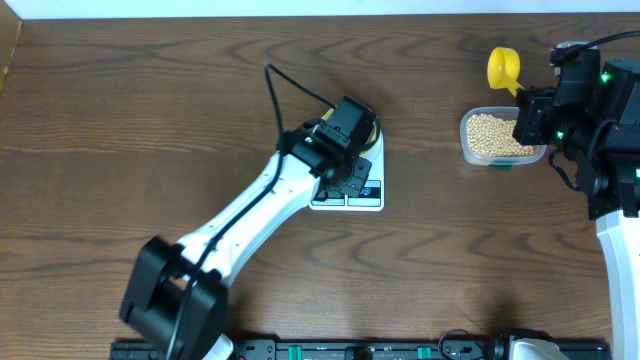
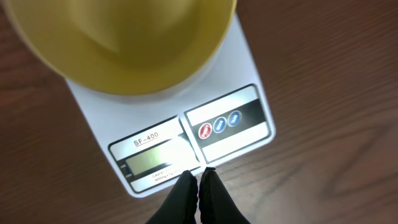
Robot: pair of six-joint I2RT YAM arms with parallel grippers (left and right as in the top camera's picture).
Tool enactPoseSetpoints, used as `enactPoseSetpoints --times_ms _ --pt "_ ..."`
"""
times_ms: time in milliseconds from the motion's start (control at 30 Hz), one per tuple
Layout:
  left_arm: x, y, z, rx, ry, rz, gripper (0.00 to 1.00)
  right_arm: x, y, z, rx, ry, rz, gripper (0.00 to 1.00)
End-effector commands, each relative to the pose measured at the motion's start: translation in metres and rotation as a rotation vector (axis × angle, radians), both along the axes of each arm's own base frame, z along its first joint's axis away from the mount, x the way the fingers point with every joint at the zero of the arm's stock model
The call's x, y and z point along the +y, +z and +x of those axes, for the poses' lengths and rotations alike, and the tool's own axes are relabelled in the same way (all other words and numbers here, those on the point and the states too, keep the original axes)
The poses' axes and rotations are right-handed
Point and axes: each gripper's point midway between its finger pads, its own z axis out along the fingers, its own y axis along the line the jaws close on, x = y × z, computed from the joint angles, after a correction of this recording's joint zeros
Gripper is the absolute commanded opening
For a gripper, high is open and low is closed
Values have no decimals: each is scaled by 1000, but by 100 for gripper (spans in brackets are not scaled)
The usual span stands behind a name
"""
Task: Scoop item into bowl and weigh 50g on scale
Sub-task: 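Move the left gripper down to the scale's front buttons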
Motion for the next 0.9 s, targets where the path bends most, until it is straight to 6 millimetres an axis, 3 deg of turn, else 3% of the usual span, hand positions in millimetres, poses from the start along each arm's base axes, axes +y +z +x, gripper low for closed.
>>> enactPoseSetpoints --times_ms 0,300,500,867 --pt "5 -26 -2 42 6 57 7 -1 5 2 -15 15 -15 1" --pt "1 -48 -26 92 -42 99 7 -2 2 0 -2 13 -25 1" --pt "-12 -46 -11 21 -40 43 7 -2 2 0 0 13 -24 1" --pt "-9 -57 -11 11 -41 47 7 -3 1 -1 3 9 -36 1"
